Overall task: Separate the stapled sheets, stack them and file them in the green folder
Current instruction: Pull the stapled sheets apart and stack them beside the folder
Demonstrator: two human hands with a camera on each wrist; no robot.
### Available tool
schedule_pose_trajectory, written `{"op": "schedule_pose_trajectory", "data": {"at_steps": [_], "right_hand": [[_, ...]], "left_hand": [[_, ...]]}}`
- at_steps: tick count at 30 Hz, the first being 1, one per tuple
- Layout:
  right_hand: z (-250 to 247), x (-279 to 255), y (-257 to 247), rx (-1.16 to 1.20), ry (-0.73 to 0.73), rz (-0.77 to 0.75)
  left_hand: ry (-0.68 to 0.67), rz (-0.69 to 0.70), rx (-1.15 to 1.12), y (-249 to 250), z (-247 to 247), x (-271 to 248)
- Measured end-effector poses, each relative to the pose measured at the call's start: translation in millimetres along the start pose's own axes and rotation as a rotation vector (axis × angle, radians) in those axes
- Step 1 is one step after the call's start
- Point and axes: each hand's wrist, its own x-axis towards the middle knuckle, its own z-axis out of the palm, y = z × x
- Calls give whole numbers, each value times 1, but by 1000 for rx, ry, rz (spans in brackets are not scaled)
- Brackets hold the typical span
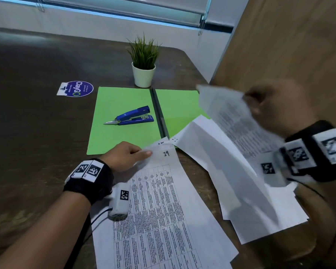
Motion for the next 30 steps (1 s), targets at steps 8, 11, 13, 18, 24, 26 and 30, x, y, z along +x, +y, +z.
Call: {"op": "schedule_pose_trajectory", "data": {"at_steps": [8, 11, 13, 18, 24, 26, 30], "right_hand": [[120, -70, -44, -207, -612, 41], [140, -78, -45, -190, -681, 80], [146, -79, -45, -172, -667, 94], [146, -80, -47, -71, -638, 163], [136, -92, -69, 674, -374, 268], [137, -101, -78, 879, -427, 322], [147, -118, -81, 1058, -310, 432]], "left_hand": [[69, 55, 32, -4, 5, 4], [63, 42, 22, -5, 4, 5], [63, 43, 19, -5, 4, 5], [70, 34, 9, -5, 5, 3], [19, 60, -16, 7, 15, -3], [7, 87, 50, 10, 19, -3], [8, 75, 66, 10, 20, 1]]}}
